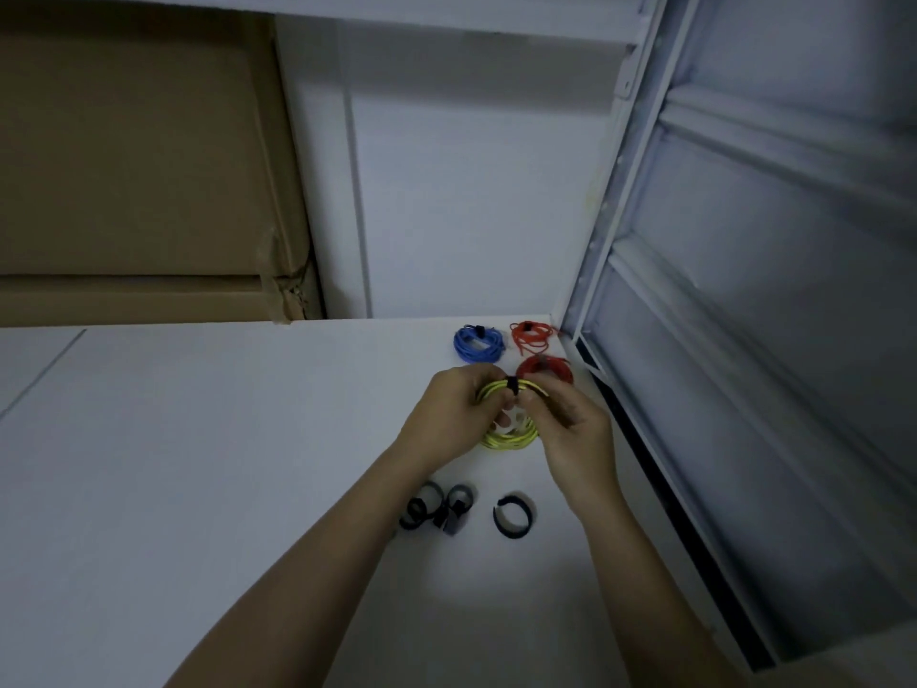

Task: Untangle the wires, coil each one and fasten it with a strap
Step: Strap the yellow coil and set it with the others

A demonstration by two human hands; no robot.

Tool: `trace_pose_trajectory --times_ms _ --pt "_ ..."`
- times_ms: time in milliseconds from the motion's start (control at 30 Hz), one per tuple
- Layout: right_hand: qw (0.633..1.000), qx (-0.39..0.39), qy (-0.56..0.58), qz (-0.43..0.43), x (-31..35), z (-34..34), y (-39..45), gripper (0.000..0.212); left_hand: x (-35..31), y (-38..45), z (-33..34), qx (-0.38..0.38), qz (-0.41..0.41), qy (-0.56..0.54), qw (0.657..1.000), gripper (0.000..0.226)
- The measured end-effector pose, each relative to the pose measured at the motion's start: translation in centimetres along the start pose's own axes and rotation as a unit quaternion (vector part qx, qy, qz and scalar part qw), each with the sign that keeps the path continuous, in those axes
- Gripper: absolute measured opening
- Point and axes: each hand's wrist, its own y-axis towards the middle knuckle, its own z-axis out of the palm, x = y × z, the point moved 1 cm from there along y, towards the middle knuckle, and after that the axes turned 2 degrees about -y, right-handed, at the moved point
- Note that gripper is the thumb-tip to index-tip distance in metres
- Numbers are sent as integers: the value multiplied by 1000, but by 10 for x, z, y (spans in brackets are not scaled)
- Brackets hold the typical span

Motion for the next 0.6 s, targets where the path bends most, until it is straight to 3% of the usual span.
trace_pose_trajectory --times_ms 100,233,433,600 --pt "998 41 -26 49 -8 -5 -3 28 3 9 13 -17 -7 -15 1000 8" --pt "994 87 -60 40 -5 -9 -2 31 11 19 25 -27 -34 -37 998 8" --pt "983 42 -177 30 -12 -6 14 31 23 28 30 -30 -63 -69 995 8" --pt "961 57 -268 -40 -9 15 54 28 38 41 17 -80 -84 23 993 16"
